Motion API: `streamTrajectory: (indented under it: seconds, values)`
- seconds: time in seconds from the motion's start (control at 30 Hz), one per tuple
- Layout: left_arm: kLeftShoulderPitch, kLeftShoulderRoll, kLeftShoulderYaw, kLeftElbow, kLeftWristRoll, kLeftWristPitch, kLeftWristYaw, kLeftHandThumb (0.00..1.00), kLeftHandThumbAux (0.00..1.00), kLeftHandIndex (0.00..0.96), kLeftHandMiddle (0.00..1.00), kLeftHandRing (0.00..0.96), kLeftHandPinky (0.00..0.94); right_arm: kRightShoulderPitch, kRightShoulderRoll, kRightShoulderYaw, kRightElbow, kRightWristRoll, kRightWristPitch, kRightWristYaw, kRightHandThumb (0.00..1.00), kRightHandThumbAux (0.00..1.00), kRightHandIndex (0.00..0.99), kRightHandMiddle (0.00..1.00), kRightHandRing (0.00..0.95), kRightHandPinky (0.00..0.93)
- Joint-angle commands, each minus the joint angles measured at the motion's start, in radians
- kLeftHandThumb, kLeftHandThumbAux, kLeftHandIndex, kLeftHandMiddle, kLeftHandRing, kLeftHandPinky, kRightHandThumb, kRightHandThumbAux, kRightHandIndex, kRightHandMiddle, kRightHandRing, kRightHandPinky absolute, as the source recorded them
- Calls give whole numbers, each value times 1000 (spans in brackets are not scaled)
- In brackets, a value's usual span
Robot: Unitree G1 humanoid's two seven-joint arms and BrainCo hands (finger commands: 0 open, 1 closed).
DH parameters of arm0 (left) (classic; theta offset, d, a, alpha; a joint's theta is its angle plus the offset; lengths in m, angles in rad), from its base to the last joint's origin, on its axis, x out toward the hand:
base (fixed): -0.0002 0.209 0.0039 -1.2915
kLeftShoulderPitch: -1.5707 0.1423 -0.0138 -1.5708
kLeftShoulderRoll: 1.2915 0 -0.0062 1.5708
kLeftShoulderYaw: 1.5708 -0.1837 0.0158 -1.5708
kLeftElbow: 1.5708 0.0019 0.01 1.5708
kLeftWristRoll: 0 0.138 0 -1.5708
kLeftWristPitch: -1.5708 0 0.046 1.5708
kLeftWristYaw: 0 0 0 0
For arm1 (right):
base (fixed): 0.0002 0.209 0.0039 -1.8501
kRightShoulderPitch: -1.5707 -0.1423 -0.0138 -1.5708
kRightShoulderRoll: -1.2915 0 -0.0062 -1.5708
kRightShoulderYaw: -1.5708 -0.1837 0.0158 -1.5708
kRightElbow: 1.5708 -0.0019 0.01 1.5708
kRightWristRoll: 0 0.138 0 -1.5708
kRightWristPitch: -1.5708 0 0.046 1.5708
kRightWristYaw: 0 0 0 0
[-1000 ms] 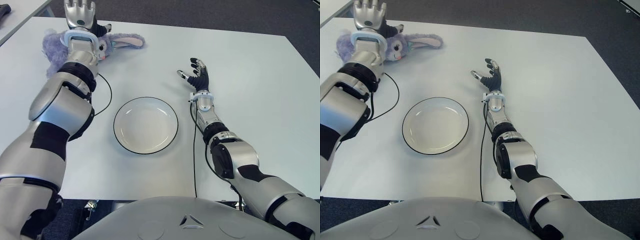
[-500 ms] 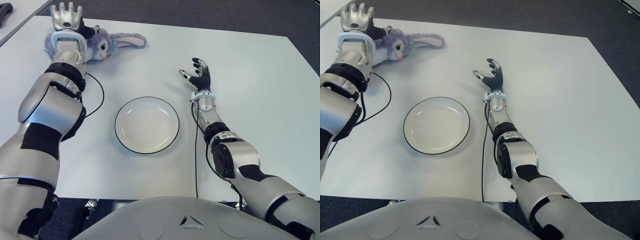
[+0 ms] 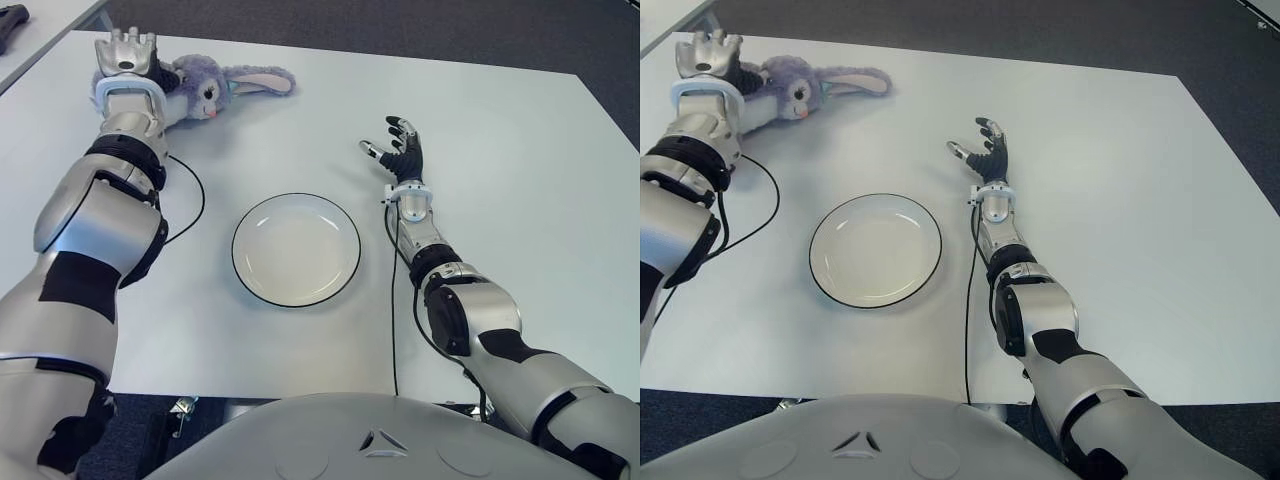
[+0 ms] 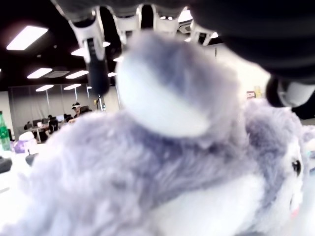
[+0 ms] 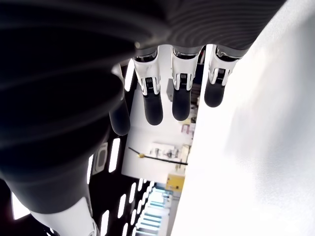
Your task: Put the doll into the plate.
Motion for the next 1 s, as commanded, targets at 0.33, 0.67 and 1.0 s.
streamTrajectory:
  seconds: [0.33,0.67,1.0]
  values:
    - [94,-18,73,16,-70,-31,-64,617,299,344,293,264,403,211,17,-25,140,21,108,30,60,843,177,133,113,102]
    - [102,-27,116,13,-100,-51,-68,663,310,493,356,321,393,213,14,-24,140,21,102,34,72,838,190,139,119,122]
    - [131,-48,151,9,-123,-93,-18,727,673,440,324,256,266,215,17,-32,139,29,94,50,68,828,172,126,106,102]
